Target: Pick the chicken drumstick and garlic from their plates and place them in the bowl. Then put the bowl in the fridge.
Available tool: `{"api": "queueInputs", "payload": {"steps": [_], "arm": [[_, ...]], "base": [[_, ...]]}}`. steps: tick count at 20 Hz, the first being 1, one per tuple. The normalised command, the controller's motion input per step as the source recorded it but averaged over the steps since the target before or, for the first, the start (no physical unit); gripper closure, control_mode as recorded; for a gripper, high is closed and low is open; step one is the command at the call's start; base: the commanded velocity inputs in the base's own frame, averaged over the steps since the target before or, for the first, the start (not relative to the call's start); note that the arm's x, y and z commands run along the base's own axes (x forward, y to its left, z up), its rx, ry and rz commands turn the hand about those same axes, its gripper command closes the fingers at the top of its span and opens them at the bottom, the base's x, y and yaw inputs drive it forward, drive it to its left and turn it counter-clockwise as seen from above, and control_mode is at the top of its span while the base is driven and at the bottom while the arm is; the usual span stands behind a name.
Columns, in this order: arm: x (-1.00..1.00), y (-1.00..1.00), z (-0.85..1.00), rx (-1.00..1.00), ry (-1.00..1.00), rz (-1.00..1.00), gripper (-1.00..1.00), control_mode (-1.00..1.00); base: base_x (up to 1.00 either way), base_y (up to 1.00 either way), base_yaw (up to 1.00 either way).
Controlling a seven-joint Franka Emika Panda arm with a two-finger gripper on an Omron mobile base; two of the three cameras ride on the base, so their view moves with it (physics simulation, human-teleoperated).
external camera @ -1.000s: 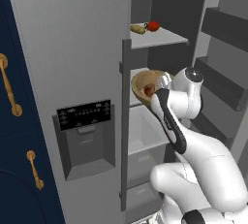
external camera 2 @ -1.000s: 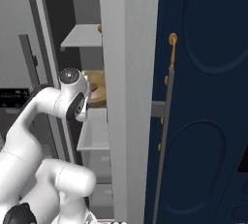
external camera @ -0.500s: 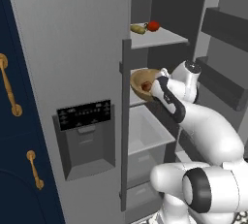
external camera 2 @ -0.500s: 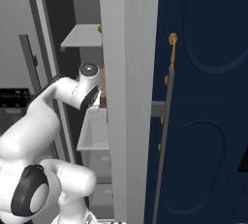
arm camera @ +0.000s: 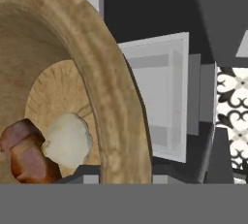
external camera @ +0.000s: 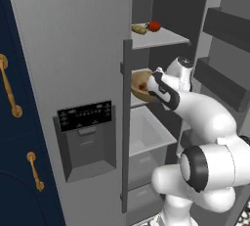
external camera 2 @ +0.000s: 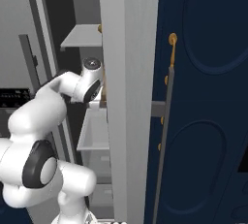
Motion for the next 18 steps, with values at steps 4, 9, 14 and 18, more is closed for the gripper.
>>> {"api": "queueInputs", "payload": {"steps": [4, 9, 14, 18], "arm": [[0.55, 0.02, -0.21, 0.00, 0.00, 0.00, 1.00, -1.00], [0.66, 0.02, -0.12, 0.00, 0.00, 0.00, 1.00, -1.00], [0.65, 0.01, -0.14, 0.00, 0.00, 0.00, -1.00, -1.00], [0.39, 0.00, -0.16, 0.00, 0.00, 0.00, -1.00, -1.00]], "base": [[0.00, 0.00, 0.00], [0.00, 0.00, 0.00], [0.00, 0.00, 0.00], [0.00, 0.00, 0.00]]}}
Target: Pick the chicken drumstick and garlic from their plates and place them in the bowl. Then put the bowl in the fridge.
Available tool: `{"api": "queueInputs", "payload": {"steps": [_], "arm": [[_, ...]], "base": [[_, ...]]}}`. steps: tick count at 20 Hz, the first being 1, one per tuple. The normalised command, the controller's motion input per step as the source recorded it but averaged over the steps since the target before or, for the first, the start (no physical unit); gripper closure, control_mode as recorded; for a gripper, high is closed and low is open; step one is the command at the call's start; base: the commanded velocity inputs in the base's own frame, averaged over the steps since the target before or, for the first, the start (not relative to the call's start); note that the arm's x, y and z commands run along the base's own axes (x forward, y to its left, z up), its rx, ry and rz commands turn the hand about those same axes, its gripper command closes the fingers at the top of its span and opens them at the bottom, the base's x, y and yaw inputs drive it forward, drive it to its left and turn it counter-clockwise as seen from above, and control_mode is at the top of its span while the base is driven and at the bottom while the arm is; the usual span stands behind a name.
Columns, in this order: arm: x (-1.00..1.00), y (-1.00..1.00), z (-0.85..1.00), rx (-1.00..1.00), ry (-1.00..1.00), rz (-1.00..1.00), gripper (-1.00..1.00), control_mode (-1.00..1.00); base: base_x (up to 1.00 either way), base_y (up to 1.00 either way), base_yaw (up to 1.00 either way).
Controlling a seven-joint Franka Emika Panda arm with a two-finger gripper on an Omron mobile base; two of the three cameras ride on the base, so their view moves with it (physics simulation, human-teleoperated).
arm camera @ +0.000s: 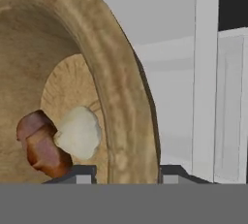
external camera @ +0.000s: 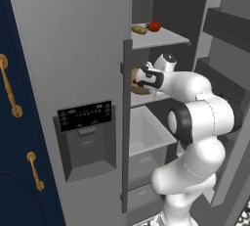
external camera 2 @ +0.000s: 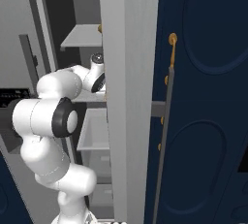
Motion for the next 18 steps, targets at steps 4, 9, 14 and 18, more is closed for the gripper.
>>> {"api": "queueInputs", "payload": {"steps": [4, 9, 14, 18], "arm": [[0.03, 0.00, -0.13, 0.00, -0.08, 0.00, -1.00, -1.00], [-0.10, 0.01, 0.00, 0.00, -0.13, 0.00, -1.00, -1.00], [-0.37, 0.01, 0.09, 0.00, -0.09, -0.01, -1.00, -1.00], [-0.45, 0.00, 0.56, -0.01, -0.07, -0.10, -1.00, -1.00]], "base": [[0.00, 0.00, 0.00], [0.00, 0.00, 0.00], [0.00, 0.00, 0.00], [0.00, 0.00, 0.00]]}}
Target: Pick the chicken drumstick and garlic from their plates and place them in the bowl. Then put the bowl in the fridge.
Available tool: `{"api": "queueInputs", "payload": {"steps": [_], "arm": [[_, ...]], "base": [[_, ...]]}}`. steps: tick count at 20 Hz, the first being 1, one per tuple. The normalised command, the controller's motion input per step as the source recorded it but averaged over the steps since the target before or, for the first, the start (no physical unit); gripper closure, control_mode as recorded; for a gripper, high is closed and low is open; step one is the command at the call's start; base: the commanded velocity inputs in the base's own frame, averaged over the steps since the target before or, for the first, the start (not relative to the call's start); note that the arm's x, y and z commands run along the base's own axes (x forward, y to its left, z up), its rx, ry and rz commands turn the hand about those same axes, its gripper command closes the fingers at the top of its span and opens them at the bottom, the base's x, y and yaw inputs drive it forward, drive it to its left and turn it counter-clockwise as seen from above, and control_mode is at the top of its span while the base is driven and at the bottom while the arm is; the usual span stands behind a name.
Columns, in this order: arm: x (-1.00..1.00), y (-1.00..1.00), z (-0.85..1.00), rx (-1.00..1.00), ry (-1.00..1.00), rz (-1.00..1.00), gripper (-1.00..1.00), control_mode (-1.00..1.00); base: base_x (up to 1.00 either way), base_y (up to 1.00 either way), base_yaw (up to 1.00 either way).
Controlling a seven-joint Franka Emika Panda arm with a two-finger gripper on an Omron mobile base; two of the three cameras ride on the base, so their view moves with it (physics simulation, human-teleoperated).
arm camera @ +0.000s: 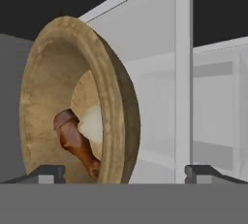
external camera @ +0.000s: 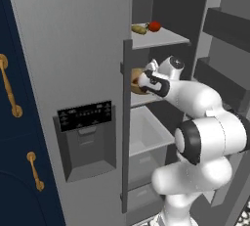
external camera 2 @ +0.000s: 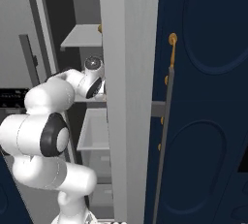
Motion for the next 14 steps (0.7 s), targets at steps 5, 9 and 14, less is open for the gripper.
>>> {"api": "queueInputs", "payload": {"steps": [5, 9, 14], "arm": [[-0.66, 0.01, 0.64, 0.00, -0.10, -0.10, -1.00, -1.00], [-0.90, 0.03, 0.45, 0.00, -0.13, -0.02, -1.00, -1.00], [-1.00, 0.00, 0.47, 0.00, -0.17, 0.00, -1.00, -1.00]], "base": [[0.00, 0.00, 0.00], [0.00, 0.00, 0.00], [0.00, 0.00, 0.00]]}}
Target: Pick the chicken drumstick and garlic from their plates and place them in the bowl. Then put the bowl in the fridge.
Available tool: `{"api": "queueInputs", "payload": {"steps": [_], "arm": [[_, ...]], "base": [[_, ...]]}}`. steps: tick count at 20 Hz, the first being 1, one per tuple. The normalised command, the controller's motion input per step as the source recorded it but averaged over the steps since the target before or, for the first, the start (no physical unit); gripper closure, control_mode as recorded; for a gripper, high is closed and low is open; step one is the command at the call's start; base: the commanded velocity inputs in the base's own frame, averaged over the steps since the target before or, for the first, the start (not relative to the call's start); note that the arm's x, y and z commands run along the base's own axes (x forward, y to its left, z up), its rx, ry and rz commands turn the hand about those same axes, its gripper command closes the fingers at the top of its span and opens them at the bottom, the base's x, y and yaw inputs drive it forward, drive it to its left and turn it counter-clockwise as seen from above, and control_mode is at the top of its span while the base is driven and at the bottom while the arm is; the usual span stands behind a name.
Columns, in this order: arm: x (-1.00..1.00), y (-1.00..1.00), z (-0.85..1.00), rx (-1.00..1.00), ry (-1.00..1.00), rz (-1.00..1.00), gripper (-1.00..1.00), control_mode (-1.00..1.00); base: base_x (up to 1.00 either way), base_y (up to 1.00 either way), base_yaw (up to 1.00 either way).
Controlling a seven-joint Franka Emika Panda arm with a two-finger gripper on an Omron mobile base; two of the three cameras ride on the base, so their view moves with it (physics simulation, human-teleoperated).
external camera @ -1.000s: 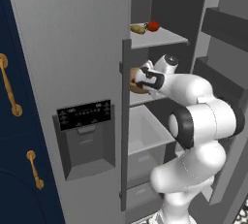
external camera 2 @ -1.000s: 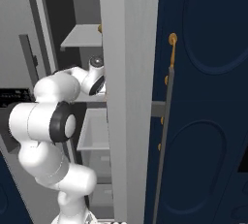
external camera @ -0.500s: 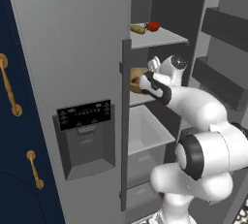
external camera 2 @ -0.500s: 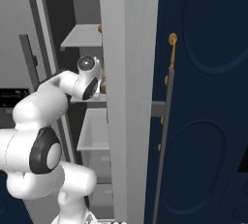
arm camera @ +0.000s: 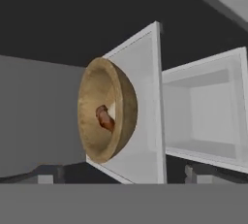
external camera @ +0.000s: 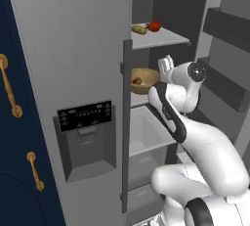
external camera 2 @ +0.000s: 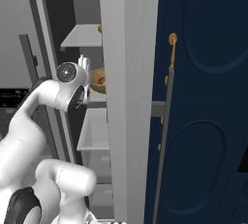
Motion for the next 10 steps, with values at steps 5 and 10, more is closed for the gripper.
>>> {"api": "queueInputs", "payload": {"steps": [5, 10], "arm": [[-1.00, 0.19, 0.33, -0.10, -0.03, 0.00, -1.00, -1.00], [-1.00, 0.06, 0.50, -0.10, 0.00, 0.00, -1.00, -1.00]], "base": [[0.00, 0.00, 0.00], [0.00, 0.00, 0.00]]}}
